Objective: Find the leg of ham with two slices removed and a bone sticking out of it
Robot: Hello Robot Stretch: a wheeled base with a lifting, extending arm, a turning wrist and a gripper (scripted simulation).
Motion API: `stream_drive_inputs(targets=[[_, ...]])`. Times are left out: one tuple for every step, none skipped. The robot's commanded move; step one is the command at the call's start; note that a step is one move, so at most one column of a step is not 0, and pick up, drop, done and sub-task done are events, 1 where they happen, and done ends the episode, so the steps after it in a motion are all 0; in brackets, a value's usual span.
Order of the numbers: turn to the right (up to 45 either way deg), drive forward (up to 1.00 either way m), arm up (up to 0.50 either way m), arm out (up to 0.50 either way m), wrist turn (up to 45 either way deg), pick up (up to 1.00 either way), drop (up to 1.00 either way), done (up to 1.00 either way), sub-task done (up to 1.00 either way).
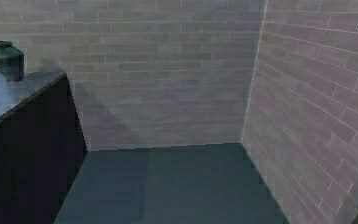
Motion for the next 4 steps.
stream_drive_inputs(targets=[[-21.0,0.00,0.00,0.00,0.0,0.00,0.00,0.00,0.00],[0.0,0.45,0.00,0.00,0.0,0.00,0.00,0.00,0.00],[-45.0,0.00,0.00,0.00,0.0,0.00,0.00,0.00,0.00],[-6.0,0.00,0.00,0.00,0.0,0.00,0.00,0.00,0.00]])
